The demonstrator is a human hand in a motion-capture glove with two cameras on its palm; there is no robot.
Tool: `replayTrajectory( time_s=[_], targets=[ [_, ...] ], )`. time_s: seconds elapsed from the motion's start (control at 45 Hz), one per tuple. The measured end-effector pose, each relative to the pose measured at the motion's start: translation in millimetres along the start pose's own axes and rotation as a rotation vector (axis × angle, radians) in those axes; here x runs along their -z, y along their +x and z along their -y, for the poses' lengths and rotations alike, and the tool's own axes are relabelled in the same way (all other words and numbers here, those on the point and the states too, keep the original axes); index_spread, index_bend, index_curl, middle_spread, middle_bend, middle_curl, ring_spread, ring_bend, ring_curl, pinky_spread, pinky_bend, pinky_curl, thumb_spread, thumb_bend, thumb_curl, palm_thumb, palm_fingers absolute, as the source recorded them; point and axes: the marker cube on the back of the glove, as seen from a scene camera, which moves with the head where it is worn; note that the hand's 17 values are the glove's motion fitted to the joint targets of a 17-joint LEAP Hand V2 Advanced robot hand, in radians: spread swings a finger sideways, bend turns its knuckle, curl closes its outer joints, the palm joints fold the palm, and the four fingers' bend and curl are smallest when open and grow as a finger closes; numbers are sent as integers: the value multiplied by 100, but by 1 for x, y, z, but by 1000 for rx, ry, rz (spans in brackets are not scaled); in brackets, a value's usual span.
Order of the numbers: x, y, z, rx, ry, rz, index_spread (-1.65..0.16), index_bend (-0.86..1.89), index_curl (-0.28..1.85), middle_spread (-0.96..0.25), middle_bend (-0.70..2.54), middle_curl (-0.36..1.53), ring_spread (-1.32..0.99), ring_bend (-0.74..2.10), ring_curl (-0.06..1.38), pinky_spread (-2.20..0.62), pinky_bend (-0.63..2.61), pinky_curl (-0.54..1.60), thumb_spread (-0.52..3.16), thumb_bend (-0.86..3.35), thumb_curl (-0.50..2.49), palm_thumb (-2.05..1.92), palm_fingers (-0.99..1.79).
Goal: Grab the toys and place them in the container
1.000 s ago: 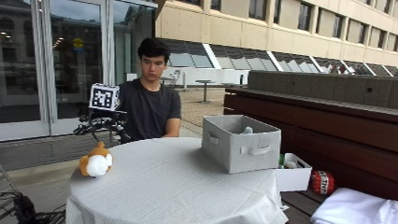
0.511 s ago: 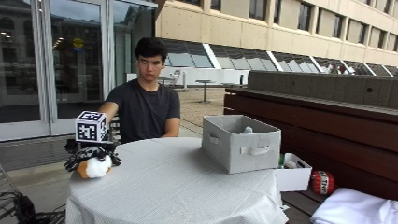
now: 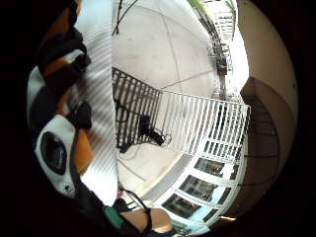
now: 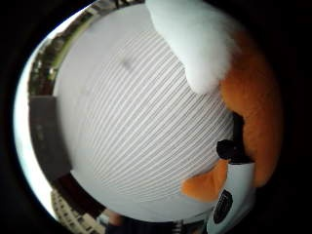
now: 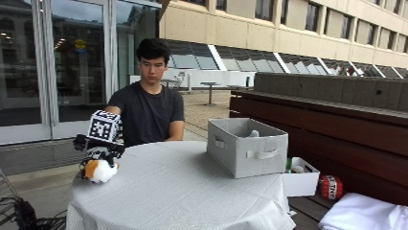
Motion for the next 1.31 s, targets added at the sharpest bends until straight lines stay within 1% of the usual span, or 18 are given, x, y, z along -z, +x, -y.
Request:
replayTrajectory(
  time_s=[0.089, 0.133, 0.2, 0.222, 0.267, 0.311, 0.444, 0.467, 0.578, 0.711, 0.822, 0.933, 1.022, 1.089, 1.155, 1.2, 1.267, 1.311],
  targets=[
    [3, 4, 5, -16, 30, 87, -38, -3, -3, -31, 105, 63, -48, 130, 50, -43, 134, 33, 86, 37, 69, 88, 46],
    [6, 4, 8, -29, 30, 155, -39, -2, -3, -32, 96, 60, -48, 141, 52, -46, 143, 35, 88, 37, 67, 90, 55],
    [8, 6, 7, -30, 10, 237, -41, 0, -3, -34, 90, 58, -47, 146, 52, -48, 142, 35, 85, 36, 69, 90, 57],
    [8, 6, 7, -24, 0, 260, -42, 8, -1, -34, 85, 56, -46, 148, 52, -48, 141, 35, 85, 38, 70, 91, 61],
    [10, 7, 5, -16, -12, 296, -43, 18, 2, -35, 79, 54, -45, 147, 51, -49, 137, 34, 84, 38, 72, 91, 68],
    [13, 8, 5, -21, -13, 308, -43, 46, 10, -35, 65, 50, -44, 139, 48, -48, 128, 32, 83, 39, 73, 92, 84],
    [28, 6, 11, -53, 3, 274, -38, 67, 20, -36, 47, 45, -43, 131, 45, -46, 113, 29, 79, 38, 77, 89, 98],
    [31, 6, 11, -54, 1, 273, -38, 65, 19, -36, 44, 45, -43, 130, 44, -47, 113, 30, 79, 38, 78, 89, 97],
    [57, 4, 13, -48, -14, 271, -31, 78, 27, -39, 46, 46, -41, 122, 42, -46, 97, 27, 68, 26, 78, 78, 109],
    [94, 0, 13, -19, 36, 251, -29, 80, 31, -43, 50, 50, -41, 115, 41, -47, 96, 29, 58, 22, 82, 76, 109],
    [139, -9, 17, 62, 154, 230, -27, 79, 32, -45, 50, 52, -41, 114, 42, -47, 96, 31, 54, 21, 86, 75, 109],
    [188, -23, 8, 7, 152, 214, -27, 77, 34, -48, 49, 55, -41, 115, 43, -47, 96, 33, 51, 20, 88, 75, 108],
    [224, -36, 6, 63, 214, 217, -27, 75, 35, -49, 48, 57, -42, 114, 44, -47, 96, 34, 49, 19, 91, 75, 107],
    [252, -47, -3, 104, 197, 214, -27, 74, 36, -50, 46, 58, -42, 114, 44, -47, 96, 35, 49, 19, 92, 75, 107],
    [281, -66, -7, 91, 233, 211, -27, 73, 37, -51, 45, 59, -42, 115, 45, -47, 96, 35, 48, 18, 94, 75, 107],
    [299, -78, -17, 78, 198, 209, -27, 73, 38, -52, 44, 60, -42, 115, 45, -47, 96, 36, 48, 18, 95, 75, 107],
    [322, -92, -40, 91, 16, 203, -27, 72, 39, -52, 44, 62, -42, 114, 45, -48, 96, 36, 47, 17, 96, 75, 107],
    [331, -105, -41, 116, 54, 205, -27, 71, 40, -53, 43, 63, -42, 114, 45, -48, 96, 37, 47, 17, 97, 75, 107]
  ],
)
